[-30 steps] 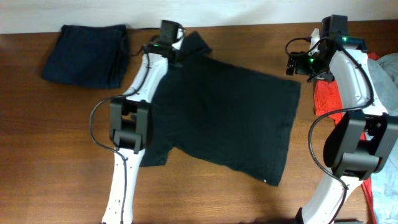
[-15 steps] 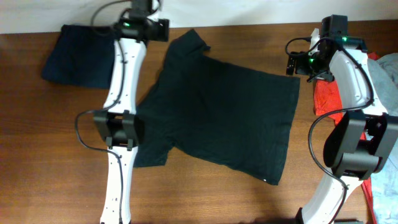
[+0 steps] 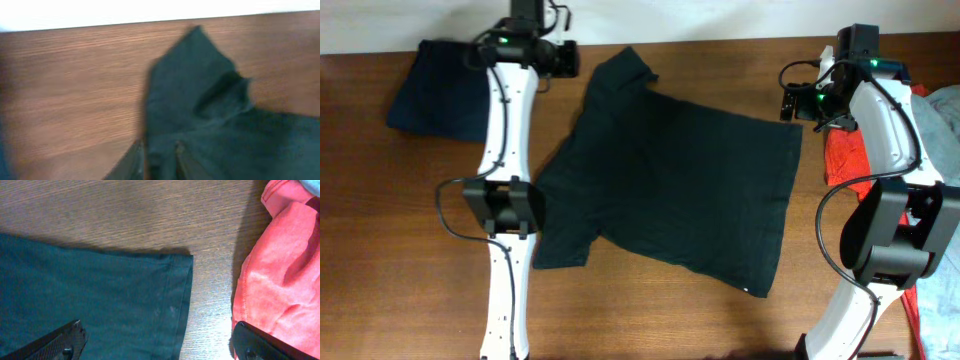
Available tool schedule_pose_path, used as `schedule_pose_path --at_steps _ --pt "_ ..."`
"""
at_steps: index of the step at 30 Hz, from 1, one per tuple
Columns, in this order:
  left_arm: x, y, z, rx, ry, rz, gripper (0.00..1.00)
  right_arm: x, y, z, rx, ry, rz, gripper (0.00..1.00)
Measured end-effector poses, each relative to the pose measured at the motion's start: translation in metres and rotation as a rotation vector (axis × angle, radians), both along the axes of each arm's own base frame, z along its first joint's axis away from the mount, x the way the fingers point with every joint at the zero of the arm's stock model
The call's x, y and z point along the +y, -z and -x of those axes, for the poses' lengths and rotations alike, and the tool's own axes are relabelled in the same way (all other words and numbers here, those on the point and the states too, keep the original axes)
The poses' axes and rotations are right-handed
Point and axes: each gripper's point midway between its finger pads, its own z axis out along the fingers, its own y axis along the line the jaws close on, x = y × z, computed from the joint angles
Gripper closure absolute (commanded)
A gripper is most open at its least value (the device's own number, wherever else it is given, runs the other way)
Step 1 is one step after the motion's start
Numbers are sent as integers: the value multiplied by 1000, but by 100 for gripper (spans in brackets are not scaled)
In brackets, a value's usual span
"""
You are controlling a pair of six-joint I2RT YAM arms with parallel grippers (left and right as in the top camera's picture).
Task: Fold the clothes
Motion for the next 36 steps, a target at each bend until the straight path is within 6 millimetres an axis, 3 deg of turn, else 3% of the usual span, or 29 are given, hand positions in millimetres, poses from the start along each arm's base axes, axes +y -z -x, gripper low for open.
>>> schedule_pose_path --at_steps 6,11,14,18,22,36 --pt "-80 -10 2 -91 116 3 89 0 0 0 0 0 0 1" --pt "-124 -17 -1 -186 141 -44 90 0 0 0 0 0 -1 1" --pt "-127 -4 -6 -195 129 -66 92 0 0 0 0 0 0 1" --pt "-115 37 -12 -151 92 -122 92 0 0 0 0 0 0 1" --pt "-109 64 -13 -116 79 -148 92 0 0 0 0 0 0 1" --pt "-108 74 -10 -79 44 -127 92 0 0 0 0 0 0 1"
